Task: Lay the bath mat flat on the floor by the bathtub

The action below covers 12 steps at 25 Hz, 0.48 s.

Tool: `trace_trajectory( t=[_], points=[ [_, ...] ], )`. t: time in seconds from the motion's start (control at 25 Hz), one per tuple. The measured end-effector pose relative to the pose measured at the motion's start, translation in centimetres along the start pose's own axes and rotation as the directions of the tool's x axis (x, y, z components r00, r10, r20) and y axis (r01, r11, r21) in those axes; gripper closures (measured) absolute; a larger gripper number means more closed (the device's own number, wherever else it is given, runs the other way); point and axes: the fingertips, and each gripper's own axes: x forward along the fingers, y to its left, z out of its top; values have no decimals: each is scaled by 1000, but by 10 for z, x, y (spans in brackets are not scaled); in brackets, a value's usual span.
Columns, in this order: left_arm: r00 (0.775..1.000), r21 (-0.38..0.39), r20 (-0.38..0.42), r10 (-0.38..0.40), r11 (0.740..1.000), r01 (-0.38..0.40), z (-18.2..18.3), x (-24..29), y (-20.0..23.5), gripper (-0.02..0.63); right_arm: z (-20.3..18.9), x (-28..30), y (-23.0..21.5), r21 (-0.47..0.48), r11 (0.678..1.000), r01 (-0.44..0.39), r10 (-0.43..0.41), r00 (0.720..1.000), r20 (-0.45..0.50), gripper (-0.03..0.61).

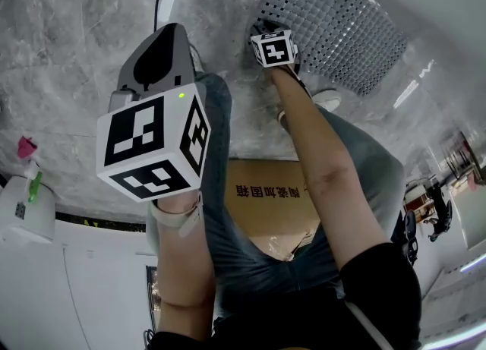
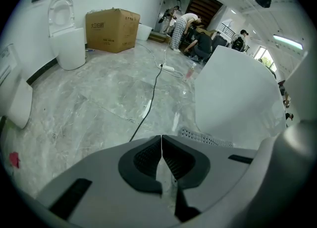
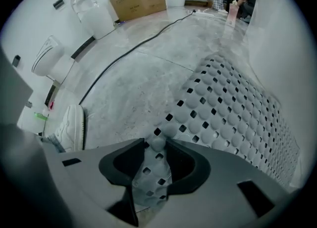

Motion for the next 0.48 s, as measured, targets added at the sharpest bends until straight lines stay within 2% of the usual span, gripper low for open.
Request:
trace_trajectory(
  t=[0.2,0.36,0.48],
  points=[
    [1000,13,-10,-10,1000,10,3,8,1,593,-8,17,-12,75,997,10,-6,999,-54,434],
    [1000,18,-3,-8,1000,8,8,7,2,592,-8,17,-13,33,999,25,-23,998,-54,439],
    [1000,21,-8,-5,1000,5,8,8,0,593,-7,16,-10,39,999,12,-10,999,-48,438]
  ],
)
